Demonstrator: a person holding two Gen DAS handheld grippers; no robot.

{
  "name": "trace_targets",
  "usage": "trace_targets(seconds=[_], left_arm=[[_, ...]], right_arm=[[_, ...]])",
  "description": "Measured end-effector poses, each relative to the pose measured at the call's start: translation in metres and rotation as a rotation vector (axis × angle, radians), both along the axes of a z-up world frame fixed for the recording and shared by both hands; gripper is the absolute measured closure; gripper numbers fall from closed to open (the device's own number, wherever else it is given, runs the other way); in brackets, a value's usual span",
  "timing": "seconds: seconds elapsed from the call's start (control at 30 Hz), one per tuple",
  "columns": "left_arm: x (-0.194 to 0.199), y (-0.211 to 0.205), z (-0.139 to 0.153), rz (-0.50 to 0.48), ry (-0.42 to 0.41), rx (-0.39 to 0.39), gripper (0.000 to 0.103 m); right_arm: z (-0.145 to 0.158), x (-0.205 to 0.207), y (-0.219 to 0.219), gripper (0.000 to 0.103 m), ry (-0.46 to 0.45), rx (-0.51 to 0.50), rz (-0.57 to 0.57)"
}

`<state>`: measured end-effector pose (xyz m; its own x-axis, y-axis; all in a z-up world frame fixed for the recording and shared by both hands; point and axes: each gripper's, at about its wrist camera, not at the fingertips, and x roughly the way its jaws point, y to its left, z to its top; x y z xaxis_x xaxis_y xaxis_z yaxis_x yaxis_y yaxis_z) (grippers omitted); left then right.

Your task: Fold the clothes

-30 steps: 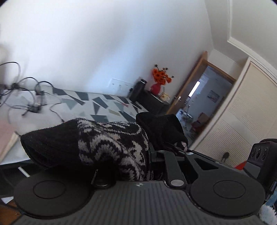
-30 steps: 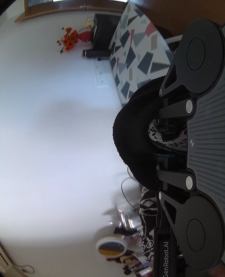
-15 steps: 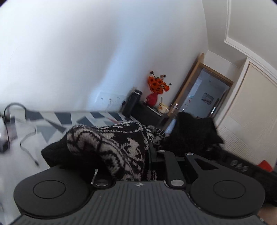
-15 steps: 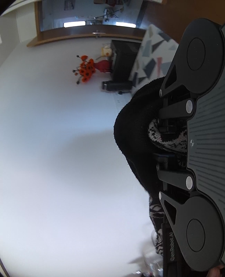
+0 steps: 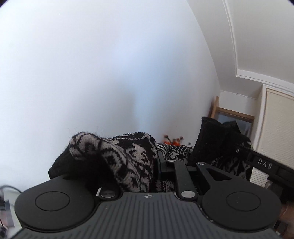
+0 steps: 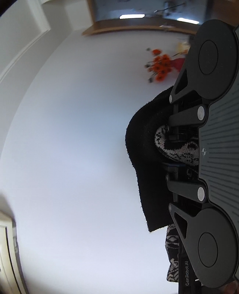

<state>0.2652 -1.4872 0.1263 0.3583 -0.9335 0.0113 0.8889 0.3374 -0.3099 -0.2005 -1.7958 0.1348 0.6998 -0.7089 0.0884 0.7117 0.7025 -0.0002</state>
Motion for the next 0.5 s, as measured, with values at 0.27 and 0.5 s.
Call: trace_targets(seconds=[0.27, 0.5], left_arm=[[-0.042, -0.082, 0.010, 0.295, -0.018, -0.025, 0.084], [-0.094, -0.151, 0.037, 0.522, -0.108, -0.050, 0.084]], right_arm=[[0.010, -0.008, -0.164, 0.086, -0.080, 0.016, 0.305], [0.027, -0.027, -0.277, 0.086, -0.119, -0.067, 0.511]])
